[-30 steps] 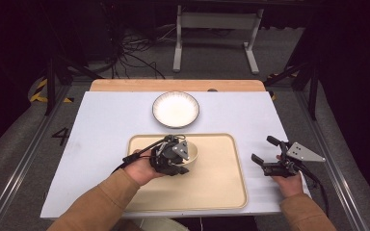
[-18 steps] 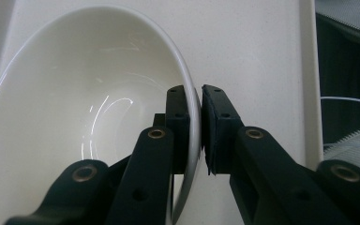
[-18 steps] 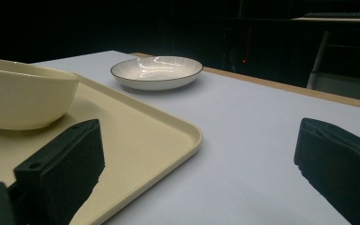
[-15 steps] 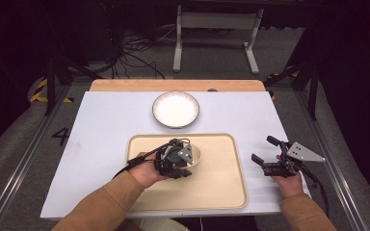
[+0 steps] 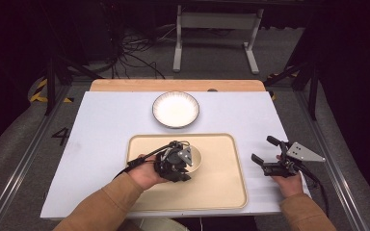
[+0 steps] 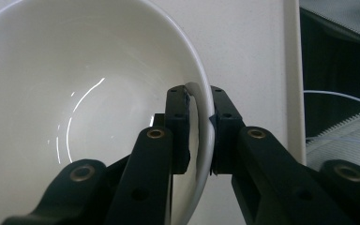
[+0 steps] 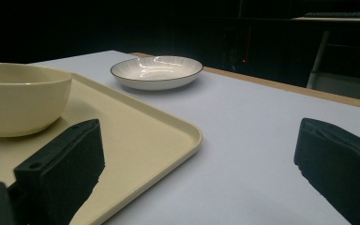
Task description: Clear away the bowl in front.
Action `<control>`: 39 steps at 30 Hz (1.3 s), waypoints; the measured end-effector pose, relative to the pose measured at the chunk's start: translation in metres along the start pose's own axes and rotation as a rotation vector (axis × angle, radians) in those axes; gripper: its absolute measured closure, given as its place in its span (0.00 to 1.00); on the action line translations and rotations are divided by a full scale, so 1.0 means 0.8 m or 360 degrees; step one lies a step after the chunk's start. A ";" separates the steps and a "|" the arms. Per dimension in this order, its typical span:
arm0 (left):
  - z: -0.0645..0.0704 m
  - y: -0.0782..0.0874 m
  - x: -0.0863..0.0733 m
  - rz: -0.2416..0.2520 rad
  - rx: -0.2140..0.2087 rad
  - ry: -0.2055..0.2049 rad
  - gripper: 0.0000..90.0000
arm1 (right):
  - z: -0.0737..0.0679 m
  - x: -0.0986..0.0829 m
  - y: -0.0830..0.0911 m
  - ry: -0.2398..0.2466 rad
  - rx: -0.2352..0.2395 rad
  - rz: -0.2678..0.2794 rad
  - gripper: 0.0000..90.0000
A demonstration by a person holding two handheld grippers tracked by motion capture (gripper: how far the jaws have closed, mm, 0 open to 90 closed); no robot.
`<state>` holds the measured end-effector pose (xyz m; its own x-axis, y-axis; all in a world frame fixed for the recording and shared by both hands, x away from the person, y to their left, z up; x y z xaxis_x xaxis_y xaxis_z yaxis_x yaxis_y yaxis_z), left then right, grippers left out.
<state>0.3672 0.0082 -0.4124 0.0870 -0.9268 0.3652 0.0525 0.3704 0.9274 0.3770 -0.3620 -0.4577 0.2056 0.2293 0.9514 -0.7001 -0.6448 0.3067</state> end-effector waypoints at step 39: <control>0.010 0.082 -0.066 0.0730 0.0191 0.0320 0.32 | 0.001 0.000 -0.001 0.0000 0.0023 -0.0011 0.02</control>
<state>0.3583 0.0808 -0.3701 0.2643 -0.6360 0.7250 -0.1494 0.7156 0.6823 0.3782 -0.3618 -0.4577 0.2105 0.2339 0.9492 -0.6888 -0.6535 0.3138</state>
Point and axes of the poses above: each handheld gripper's, and its own axes: y roughly backward along the jaws, x roughly out of its top, z roughly to its right, the point moved 2 cm from there along -y, roughly forward along the jaws, and after that the axes turned 8 degrees about -z, right-handed, at the moved point
